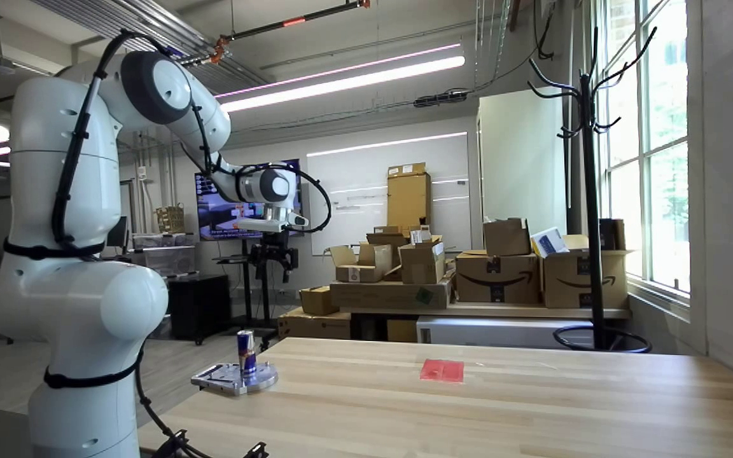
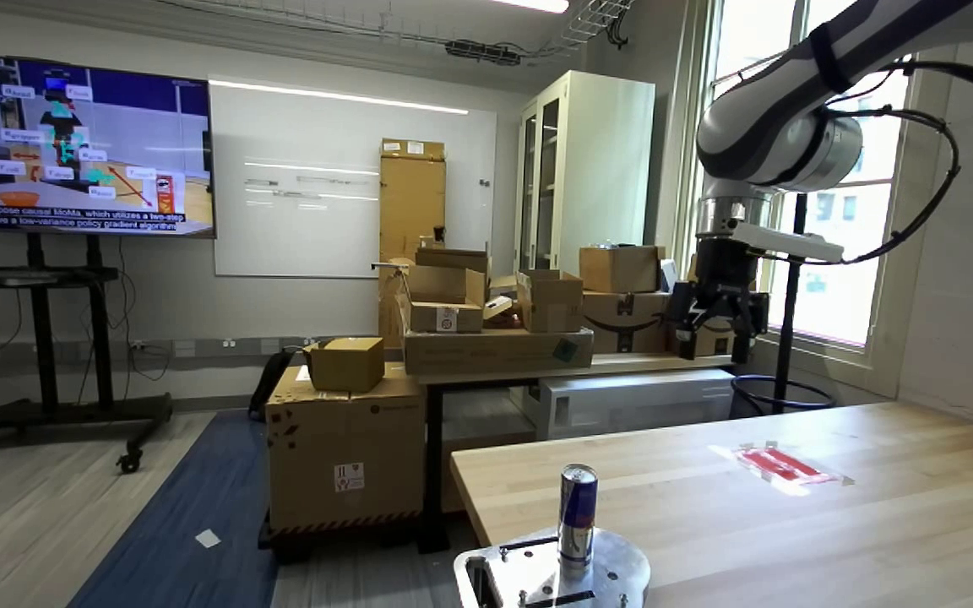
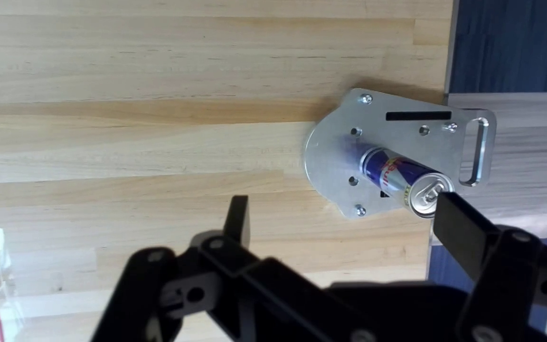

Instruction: Put the can on the silver object.

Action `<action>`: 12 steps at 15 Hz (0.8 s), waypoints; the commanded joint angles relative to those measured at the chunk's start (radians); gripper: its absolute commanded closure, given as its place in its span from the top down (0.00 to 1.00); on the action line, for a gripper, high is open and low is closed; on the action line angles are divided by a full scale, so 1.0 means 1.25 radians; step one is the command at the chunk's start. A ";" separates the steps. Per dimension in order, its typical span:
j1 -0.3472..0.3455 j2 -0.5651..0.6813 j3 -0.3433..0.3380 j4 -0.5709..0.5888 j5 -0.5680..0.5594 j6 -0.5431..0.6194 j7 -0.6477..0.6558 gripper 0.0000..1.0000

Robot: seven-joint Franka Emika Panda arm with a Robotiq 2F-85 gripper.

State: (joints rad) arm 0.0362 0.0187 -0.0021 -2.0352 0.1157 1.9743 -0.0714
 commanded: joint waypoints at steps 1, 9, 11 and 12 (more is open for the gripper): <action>-0.014 -0.037 -0.005 -0.062 -0.041 0.062 0.037 1.00; -0.017 -0.017 -0.011 -0.069 -0.046 0.076 0.042 1.00; -0.017 -0.018 -0.011 -0.070 -0.046 0.077 0.044 1.00; -0.017 -0.019 -0.011 -0.071 -0.046 0.077 0.045 1.00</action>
State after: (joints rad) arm 0.0241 -0.0051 -0.0251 -2.1249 0.0583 2.0718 -0.0151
